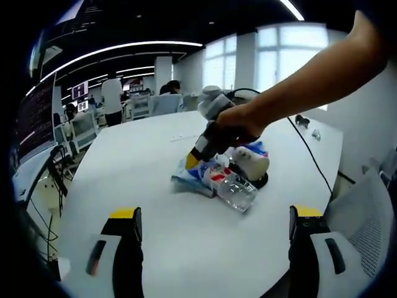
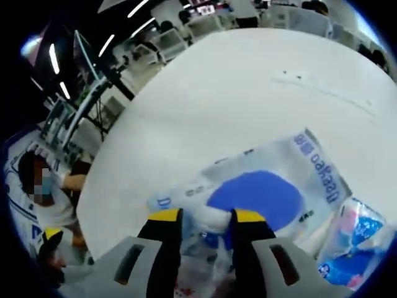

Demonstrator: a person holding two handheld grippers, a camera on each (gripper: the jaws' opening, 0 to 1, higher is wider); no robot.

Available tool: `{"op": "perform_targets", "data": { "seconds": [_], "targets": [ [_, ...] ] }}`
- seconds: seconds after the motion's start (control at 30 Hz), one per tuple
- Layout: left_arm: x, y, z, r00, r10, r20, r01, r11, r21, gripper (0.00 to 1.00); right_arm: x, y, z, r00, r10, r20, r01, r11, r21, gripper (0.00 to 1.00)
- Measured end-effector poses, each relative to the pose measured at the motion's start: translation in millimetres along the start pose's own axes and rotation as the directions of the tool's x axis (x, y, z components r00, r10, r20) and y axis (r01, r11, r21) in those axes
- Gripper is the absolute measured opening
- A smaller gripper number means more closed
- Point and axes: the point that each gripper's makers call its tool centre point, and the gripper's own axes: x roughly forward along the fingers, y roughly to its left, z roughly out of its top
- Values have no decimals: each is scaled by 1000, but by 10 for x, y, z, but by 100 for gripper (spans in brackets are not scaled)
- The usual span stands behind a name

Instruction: Arrange the tabletop items into an orderly group along one side of the table until the central work area is clear of visible clutter.

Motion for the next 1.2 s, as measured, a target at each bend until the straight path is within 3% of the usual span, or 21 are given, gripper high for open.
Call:
{"op": "perform_targets", "data": {
  "seconds": [0.1,0.63,0.83,1.2],
  "targets": [
    [5,12,12,1000,3,4,-3,1000,-1,100,5,-29,-26,998,-50,-30,48,997,-65,24],
    [25,35,-36,1000,7,0,-7,999,-39,98,-1,-21,-29,994,-96,-45,94,994,-54,20],
    [83,13,-45,1000,-5,3,5,997,-74,97,-98,-36,-27,995,-99,-4,99,994,-48,20],
    [209,-68,-13,999,-39,6,40,994,-99,95,-418,45,33,982,-109,152,122,990,-76,19]
  ]
}}
